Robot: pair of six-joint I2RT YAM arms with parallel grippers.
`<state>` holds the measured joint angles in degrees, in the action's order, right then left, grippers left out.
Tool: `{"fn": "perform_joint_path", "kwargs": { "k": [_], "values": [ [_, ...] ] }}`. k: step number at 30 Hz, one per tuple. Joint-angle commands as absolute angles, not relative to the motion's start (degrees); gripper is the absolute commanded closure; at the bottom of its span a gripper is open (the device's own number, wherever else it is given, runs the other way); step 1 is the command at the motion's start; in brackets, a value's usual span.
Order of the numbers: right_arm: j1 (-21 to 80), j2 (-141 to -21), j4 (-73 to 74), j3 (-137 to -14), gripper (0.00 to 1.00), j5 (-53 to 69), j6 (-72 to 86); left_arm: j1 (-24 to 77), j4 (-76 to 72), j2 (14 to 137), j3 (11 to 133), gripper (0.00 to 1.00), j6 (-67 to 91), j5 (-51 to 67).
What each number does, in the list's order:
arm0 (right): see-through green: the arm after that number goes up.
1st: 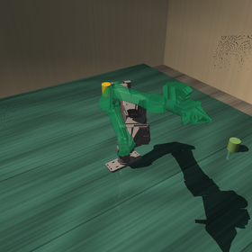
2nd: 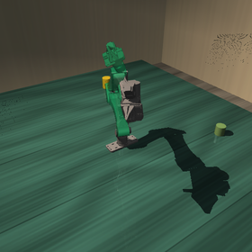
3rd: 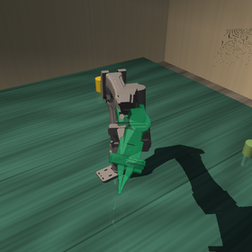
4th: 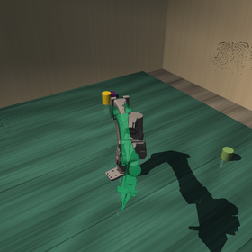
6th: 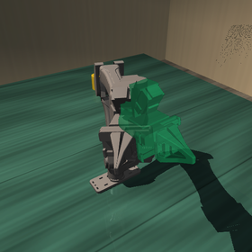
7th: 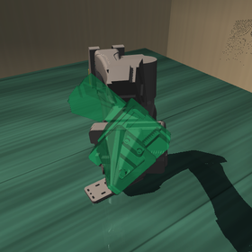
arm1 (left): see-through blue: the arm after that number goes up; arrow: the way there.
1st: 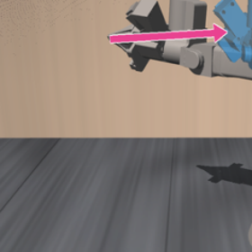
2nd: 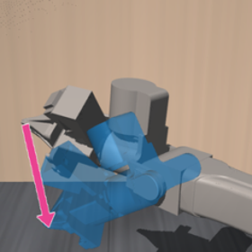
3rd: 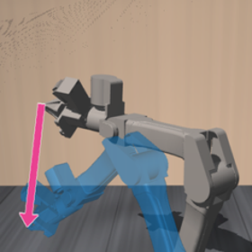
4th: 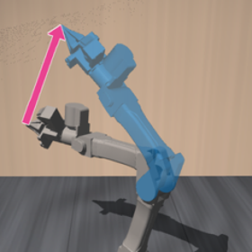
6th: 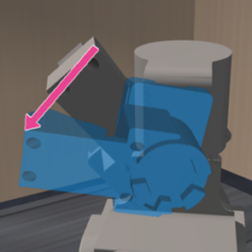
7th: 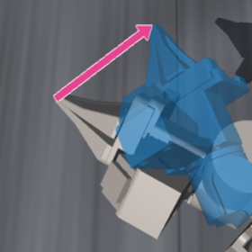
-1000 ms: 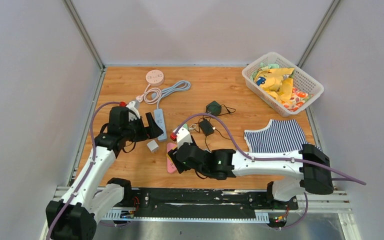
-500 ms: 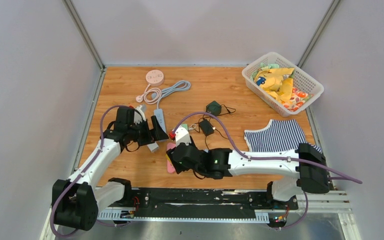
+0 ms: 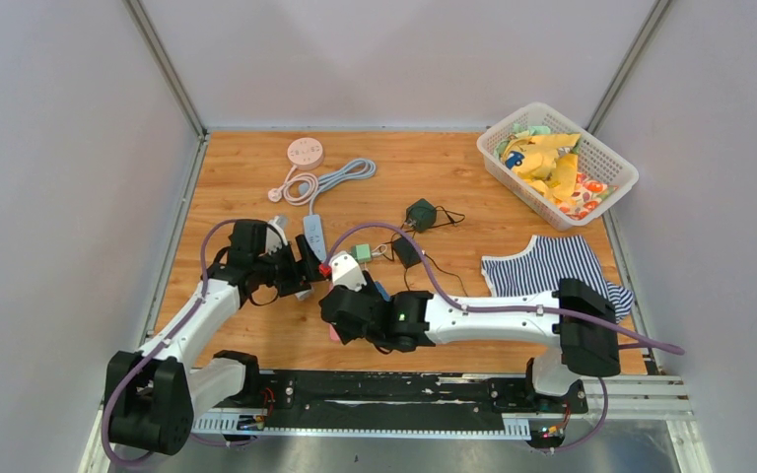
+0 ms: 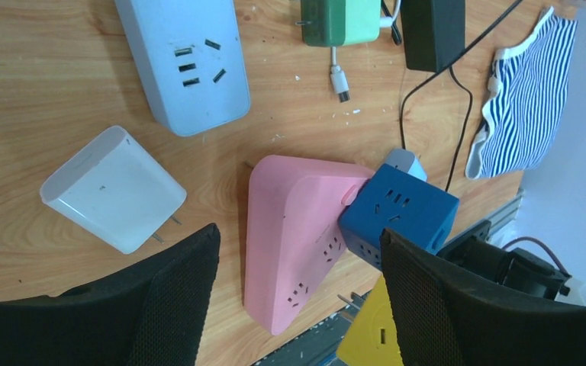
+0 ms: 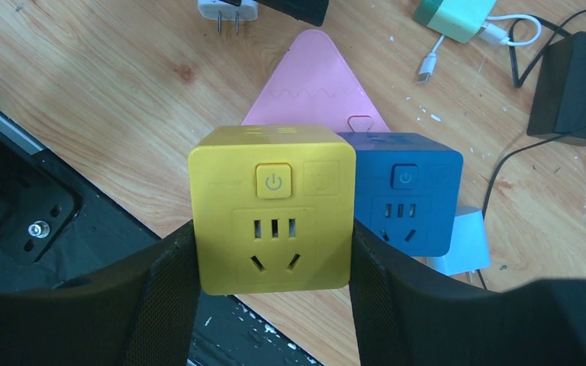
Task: Insert the plug
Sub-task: Insert the plug into the socket.
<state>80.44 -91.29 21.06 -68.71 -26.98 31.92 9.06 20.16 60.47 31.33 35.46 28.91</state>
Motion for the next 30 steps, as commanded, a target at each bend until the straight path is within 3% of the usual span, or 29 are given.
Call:
{"fn": "perform_joint_path", "kwargs": {
  "k": [1,8,13,30],
  "values": [
    [81.8,-93.1,22.1,-71.7,1.0,-26.5,33.1,8.6,18.7,60.2,31.6,0.23,36.8,31.6],
    [82.0,-94.3,22.1,-72.5,1.0,-24.1,33.5,8.6,20.0,60.3,30.9,0.26,37.1,28.6],
    [82.0,-94.7,22.4,-72.8,1.0,-23.3,33.8,8.6,15.9,60.1,28.4,0.37,41.9,28.0],
    [82.0,-96.4,26.3,-74.9,1.0,-23.8,36.2,8.6,10.2,66.2,25.5,0.41,43.9,32.1]
  ]
}}
